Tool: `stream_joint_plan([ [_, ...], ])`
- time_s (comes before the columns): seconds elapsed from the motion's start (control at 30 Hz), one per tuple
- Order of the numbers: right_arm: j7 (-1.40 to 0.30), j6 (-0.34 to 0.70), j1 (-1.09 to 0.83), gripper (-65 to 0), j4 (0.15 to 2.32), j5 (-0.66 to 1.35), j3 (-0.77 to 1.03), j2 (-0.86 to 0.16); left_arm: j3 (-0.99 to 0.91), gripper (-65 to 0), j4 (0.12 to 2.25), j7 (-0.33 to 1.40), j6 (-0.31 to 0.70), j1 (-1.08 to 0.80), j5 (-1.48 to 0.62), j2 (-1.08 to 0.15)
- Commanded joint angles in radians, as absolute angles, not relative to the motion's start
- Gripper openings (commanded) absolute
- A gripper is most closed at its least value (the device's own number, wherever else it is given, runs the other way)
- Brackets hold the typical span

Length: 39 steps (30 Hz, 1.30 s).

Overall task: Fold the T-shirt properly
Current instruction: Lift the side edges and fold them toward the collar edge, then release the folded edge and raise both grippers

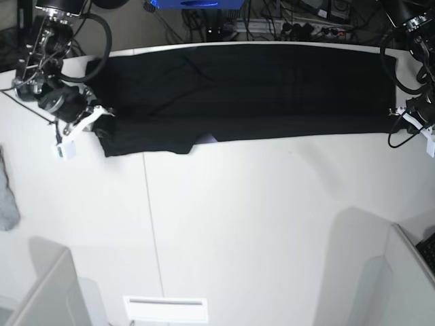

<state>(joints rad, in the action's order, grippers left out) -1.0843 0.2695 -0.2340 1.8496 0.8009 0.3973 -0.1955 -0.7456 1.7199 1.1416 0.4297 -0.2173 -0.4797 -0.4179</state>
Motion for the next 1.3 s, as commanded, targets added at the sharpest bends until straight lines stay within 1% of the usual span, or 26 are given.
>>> stream_joint_plan([
  [0.0,-1.066,0.269,-0.234,-65.0,1.871,0.808,0.403,-0.209,-0.754,-65.0,1.738,1.127,0.429,-0.223,-0.478,-0.441],
  [0.13,-1.106,0.269,-0.254,-65.0,1.920,0.809,0.414,-0.208,-0.754,-65.0,1.765,1.127,0.429,-0.262,-0.478,-0.443],
  [0.3,-1.168,0.269,-0.278,-65.0,1.954,0.809,0.450,-0.166,-0.746,-65.0,1.801,1.127,0.429,-0.302,-0.478,-0.437],
  [0.47,-1.173,0.269,-0.320,-65.0,1.982,0.809,0.455,-0.145,-0.753,-65.0,1.817,1.124,0.429,-0.329,-0.473,-0.433],
  [0.9,-1.173,0.269,-0.406,-65.0,1.983,0.808,0.450,-0.143,-0.746,-65.0,1.816,1.124,0.429,-0.378,-0.466,-0.435],
  [1.27,-1.173,0.269,-0.410,-65.0,1.977,0.802,0.449,-0.131,-0.745,-65.0,1.805,1.127,0.427,-0.403,-0.466,-0.432],
])
